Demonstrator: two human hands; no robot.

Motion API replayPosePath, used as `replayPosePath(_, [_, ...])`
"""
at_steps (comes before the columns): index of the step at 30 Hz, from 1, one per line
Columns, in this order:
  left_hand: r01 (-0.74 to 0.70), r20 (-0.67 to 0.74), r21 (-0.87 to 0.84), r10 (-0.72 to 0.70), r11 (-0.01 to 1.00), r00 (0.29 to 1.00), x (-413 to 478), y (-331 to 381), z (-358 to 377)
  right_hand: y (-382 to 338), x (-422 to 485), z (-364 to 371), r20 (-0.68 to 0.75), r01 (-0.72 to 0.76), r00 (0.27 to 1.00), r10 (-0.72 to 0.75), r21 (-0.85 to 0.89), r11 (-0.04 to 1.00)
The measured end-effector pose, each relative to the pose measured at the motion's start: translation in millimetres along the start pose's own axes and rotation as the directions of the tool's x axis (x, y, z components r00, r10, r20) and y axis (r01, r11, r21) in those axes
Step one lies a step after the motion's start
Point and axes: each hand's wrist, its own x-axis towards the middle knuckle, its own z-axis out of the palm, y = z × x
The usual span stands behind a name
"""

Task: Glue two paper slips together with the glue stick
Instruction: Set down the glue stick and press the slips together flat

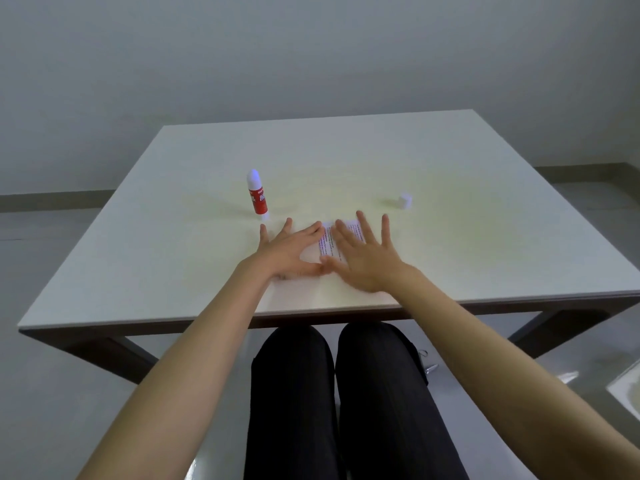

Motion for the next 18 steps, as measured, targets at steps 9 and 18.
replayPosePath(9, [-0.014, 0.002, 0.005, 0.014, 1.000, 1.000, 2.9, -3.7, 2.0, 18.9, 14.5, -10.3, 0.072, -0.054, 0.996, 0.055, -0.011, 0.998])
replayPosePath(18, [-0.009, 0.012, -0.018, 0.010, 1.000, 1.000, 1.4, -1.3, 0.7, 13.0, -7.5, 5.5, 0.022, 0.028, 0.999, -0.029, 0.043, 0.999])
